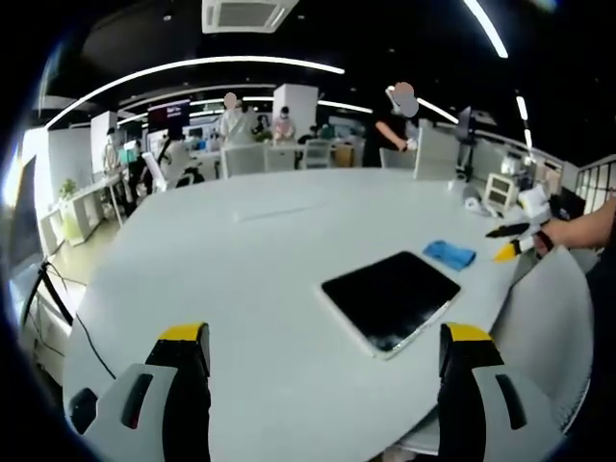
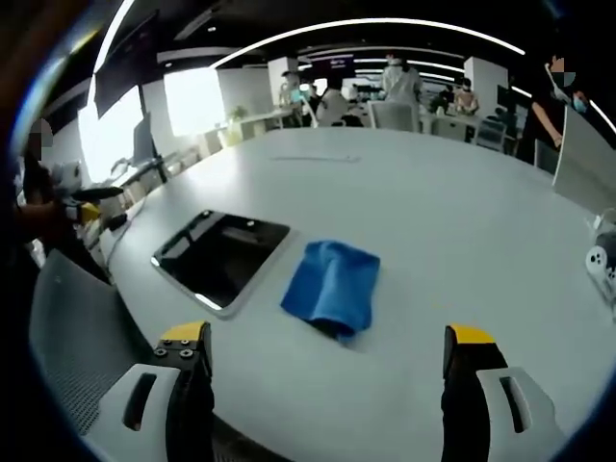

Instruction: Wipe the mirror surface with the cleaning cloth until all visible marks leave the cleaned area.

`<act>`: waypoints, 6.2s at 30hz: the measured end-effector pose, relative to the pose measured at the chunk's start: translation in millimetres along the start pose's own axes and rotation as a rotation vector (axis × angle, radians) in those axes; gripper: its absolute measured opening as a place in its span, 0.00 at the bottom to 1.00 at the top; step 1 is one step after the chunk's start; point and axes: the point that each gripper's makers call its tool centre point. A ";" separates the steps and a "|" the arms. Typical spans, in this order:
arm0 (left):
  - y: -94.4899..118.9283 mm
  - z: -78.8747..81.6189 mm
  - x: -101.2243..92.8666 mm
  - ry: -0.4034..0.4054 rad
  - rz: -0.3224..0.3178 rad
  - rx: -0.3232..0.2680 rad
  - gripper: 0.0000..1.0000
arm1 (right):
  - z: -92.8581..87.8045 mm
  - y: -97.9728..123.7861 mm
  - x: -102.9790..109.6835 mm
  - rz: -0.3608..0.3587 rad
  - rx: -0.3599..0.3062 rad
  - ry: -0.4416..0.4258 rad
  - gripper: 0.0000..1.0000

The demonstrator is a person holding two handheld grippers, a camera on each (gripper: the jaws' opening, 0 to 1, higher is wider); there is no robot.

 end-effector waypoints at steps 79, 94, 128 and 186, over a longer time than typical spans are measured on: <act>11.2 -19.8 8.3 0.035 0.016 0.016 1.00 | 82.6 -15.7 4.9 -0.001 -0.020 -0.049 0.85; 9.0 -29.1 1.2 0.054 0.027 0.027 1.00 | 67.3 -50.6 -8.8 -0.024 0.049 -0.075 0.49; 10.0 -27.1 11.2 0.043 0.002 0.065 1.00 | 38.1 -97.5 -18.6 -0.150 0.242 -0.103 0.01; 8.8 -13.3 35.8 -0.026 -0.045 0.043 1.00 | 109.0 -69.5 8.6 -0.079 0.328 -0.300 0.00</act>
Point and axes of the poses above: the point that each gripper's makers call its tool centre point, and the gripper's own axes: y roughly backward along the fingers, x roughly to its left, z roughly out of its top, and after that the axes turned 8 degrees about x, right-handed
